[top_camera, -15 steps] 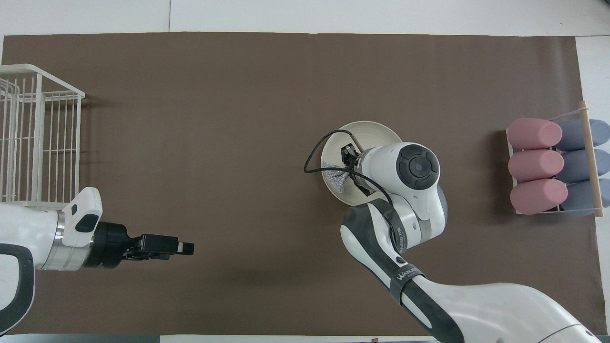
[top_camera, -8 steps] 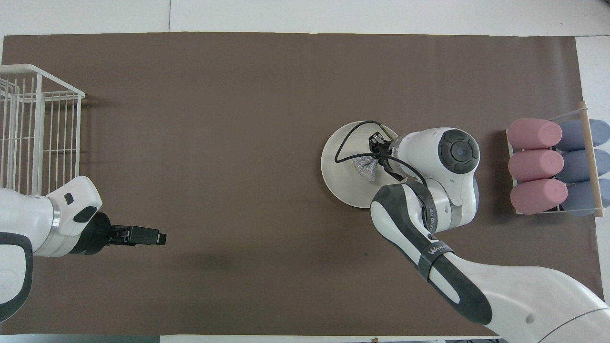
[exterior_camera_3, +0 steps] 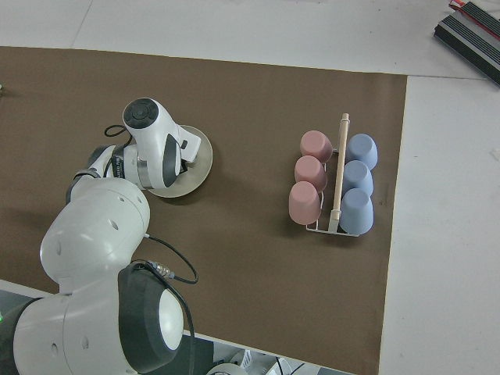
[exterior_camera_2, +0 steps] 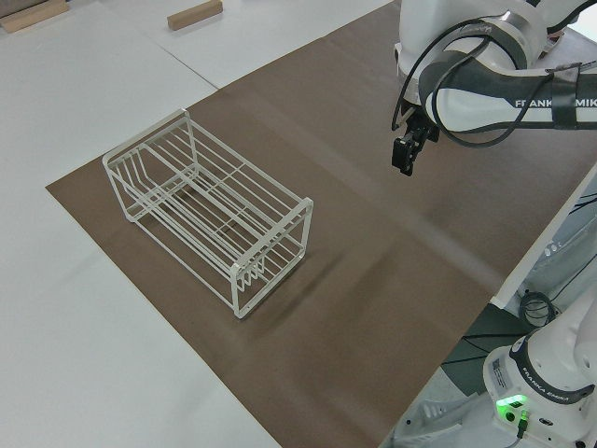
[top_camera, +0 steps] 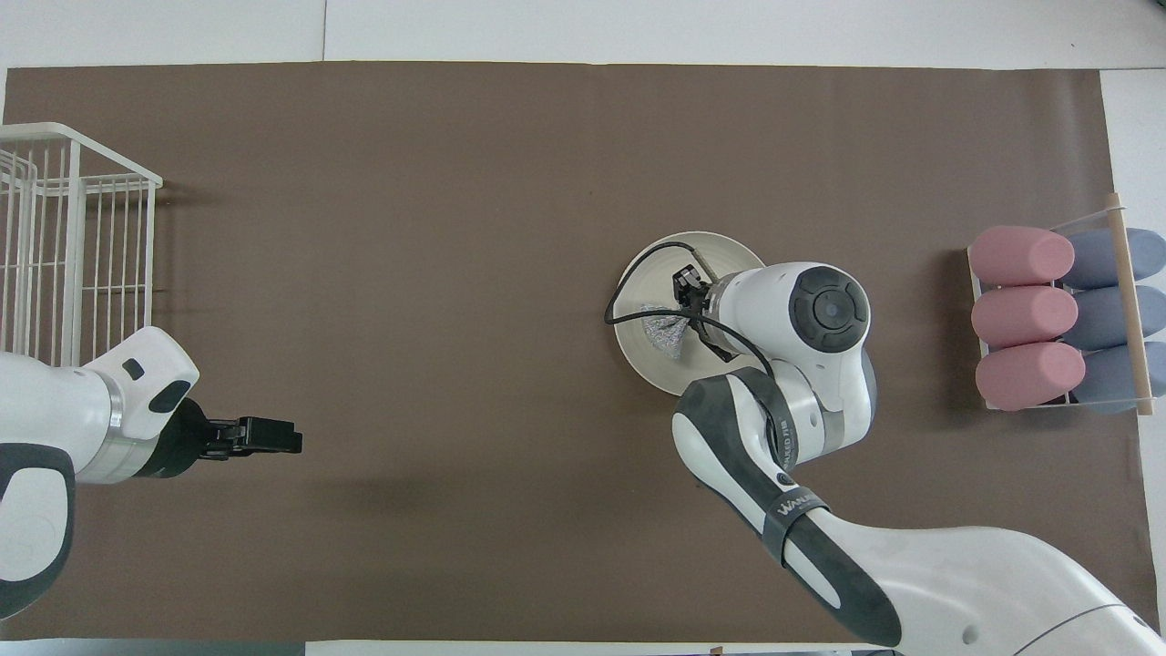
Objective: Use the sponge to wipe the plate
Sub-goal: 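Rub the sponge in circles over the plate with the right gripper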
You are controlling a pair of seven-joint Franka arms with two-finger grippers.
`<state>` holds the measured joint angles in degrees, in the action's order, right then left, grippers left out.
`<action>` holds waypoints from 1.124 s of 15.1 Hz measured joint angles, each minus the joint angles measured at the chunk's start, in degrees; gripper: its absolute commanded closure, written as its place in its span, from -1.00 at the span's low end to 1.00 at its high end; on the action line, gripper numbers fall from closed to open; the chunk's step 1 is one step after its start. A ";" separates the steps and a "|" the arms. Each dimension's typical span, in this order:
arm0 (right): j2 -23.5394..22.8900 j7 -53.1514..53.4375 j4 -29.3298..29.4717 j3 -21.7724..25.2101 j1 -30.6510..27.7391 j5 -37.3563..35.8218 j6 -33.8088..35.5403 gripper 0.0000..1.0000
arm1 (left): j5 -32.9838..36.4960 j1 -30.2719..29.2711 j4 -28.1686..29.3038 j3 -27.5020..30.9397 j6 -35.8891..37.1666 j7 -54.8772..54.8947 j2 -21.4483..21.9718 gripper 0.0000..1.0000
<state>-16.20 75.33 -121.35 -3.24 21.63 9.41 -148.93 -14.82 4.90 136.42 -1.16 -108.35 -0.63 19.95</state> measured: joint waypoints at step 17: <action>-0.14 -3.54 -0.70 0.03 -0.99 0.04 -2.48 1.00 | 0.04 0.00 -0.04 -0.07 -0.28 -0.42 -0.01 -1.00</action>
<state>-16.35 71.79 -122.05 -3.21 20.64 9.45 -151.41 -14.78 4.90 136.38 -1.24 -108.63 -1.04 19.94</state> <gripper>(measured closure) 0.899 0.000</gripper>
